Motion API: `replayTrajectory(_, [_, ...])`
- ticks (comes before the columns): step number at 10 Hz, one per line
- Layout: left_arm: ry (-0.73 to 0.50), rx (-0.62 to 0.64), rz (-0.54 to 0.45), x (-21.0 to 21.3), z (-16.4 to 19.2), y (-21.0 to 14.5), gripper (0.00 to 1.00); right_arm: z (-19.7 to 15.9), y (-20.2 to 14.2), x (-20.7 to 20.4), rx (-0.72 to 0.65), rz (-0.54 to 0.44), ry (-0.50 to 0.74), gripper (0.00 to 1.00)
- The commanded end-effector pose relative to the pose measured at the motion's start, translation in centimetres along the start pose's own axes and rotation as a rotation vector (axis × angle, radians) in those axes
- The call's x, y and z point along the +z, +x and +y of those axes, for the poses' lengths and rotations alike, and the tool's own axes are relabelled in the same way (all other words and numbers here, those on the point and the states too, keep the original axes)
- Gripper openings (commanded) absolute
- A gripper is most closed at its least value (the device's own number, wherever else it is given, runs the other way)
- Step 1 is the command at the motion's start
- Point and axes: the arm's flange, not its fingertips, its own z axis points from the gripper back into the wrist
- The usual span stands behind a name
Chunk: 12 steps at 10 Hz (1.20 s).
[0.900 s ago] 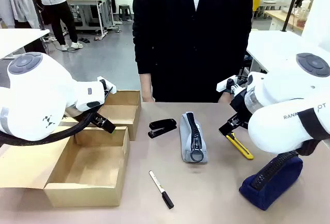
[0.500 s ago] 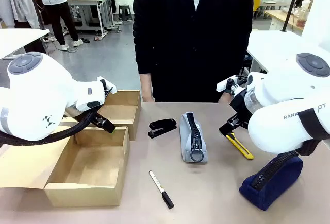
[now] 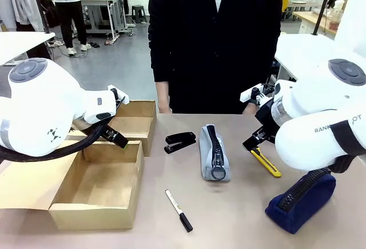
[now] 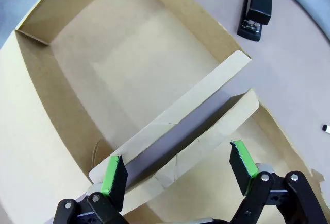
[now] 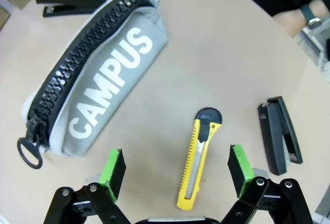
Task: Place items inside the box.
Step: Pick up a Pencil pouch or Stapler and place it inside the Mailer Box closest to the robot.
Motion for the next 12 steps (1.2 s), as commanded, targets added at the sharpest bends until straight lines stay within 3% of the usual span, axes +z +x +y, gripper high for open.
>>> replayTrajectory(1, [0.0, 0.0, 0.0, 0.0, 0.0, 0.0, 1.0, 0.0, 0.0, 0.0, -0.001, 0.0, 0.0, 1.0])
replayTrajectory(6, [0.0, 0.0, 0.0, 0.0, 0.0, 0.0, 1.0, 0.0, 0.0, 0.0, 0.0, 0.0, 0.0, 1.0])
replayTrajectory(7, [-0.13, 0.012, -0.058, 4.0, 0.4, 0.3, 1.0, -1.5, 0.4, 4.0, -0.111, -0.01, 0.04, 1.0])
replayTrajectory(9, [-0.319, 0.174, -0.04, 12.0, 1.6, 0.2, 1.0, -4.1, -0.4, 11.5, -0.395, 0.061, 0.198, 1.0])
replayTrajectory(10, [-0.403, 0.216, -0.061, 14.6, 2.7, -0.8, 1.0, -5.5, -2.0, 14.4, -0.519, 0.084, 0.293, 1.0])
replayTrajectory(11, [-0.579, 0.199, -0.044, 16.3, 4.7, -2.4, 1.0, -7.0, -4.8, 17.4, -0.615, 0.057, 0.436, 1.0])
replayTrajectory(12, [-0.73, 0.229, -0.048, 17.1, 7.7, -4.5, 1.0, -8.9, -8.4, 19.8, -0.733, -0.033, 0.493, 1.0])
